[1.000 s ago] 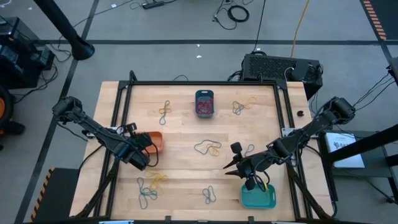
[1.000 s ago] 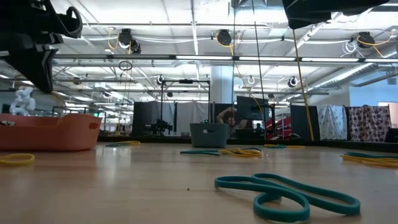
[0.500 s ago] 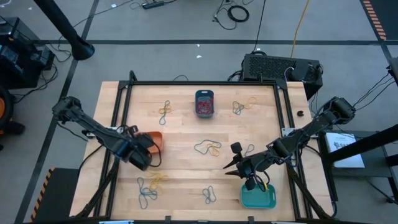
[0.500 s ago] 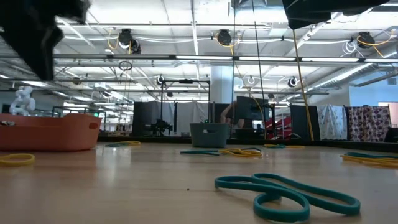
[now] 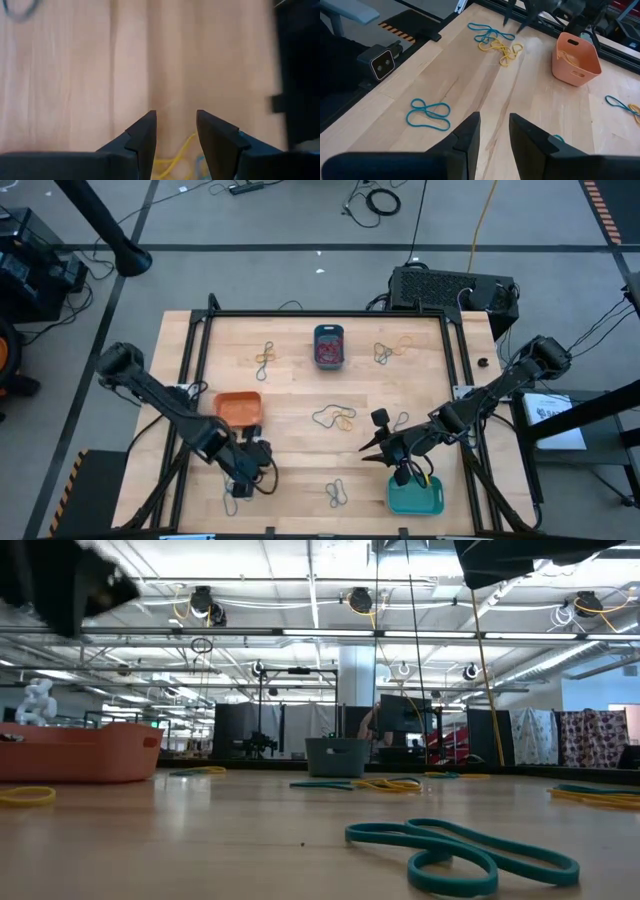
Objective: Sort rubber bands into baskets
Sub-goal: Put the bottom left yellow rubber band into the orange bin
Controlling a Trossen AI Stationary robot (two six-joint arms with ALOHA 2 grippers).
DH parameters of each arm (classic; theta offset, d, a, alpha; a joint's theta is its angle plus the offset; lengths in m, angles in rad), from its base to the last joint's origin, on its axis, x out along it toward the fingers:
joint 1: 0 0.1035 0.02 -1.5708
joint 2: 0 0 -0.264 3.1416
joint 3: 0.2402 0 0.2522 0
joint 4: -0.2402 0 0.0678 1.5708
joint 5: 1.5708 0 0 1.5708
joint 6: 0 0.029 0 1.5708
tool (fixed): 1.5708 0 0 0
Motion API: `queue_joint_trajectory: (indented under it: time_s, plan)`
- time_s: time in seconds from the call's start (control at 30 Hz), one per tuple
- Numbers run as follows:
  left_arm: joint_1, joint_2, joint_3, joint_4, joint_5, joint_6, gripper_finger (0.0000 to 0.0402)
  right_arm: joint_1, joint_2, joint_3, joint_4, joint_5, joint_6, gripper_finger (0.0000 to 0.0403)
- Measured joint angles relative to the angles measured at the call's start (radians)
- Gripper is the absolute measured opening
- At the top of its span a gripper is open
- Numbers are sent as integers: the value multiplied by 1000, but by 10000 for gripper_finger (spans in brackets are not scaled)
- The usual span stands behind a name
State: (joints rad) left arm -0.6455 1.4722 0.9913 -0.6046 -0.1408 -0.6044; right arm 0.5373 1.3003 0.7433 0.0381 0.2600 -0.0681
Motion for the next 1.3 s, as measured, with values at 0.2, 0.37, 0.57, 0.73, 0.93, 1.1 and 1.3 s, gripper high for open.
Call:
queue_joint_trajectory:
  time_s: [0.2, 0.37, 0.57, 0.73, 0.93, 1.1, 1.3]
  plan:
    - [-5, 145, 0, -23, -2, -8, 146, 0, 0, 0, -1, 0, -4, 97]
    - [-4, 231, 0, -25, 23, 8, 146, 0, 0, 0, -1, 0, -6, 97]
    - [2, 274, 0, -45, 36, 9, 146, 0, 0, 0, -1, 0, -6, 97]
    - [19, 277, 0, -42, 38, 9, 146, 0, 0, 0, -1, 0, -7, 97]
    - [34, 274, -19, -63, 67, -28, 120, 0, 0, 0, -2, 0, -6, 97]
    - [41, 270, -47, -53, 99, -33, 86, 0, 0, 0, -4, 0, -7, 97]
    - [46, 244, -43, -4, 109, 40, 20, 0, 0, 0, -4, 0, -7, 97]
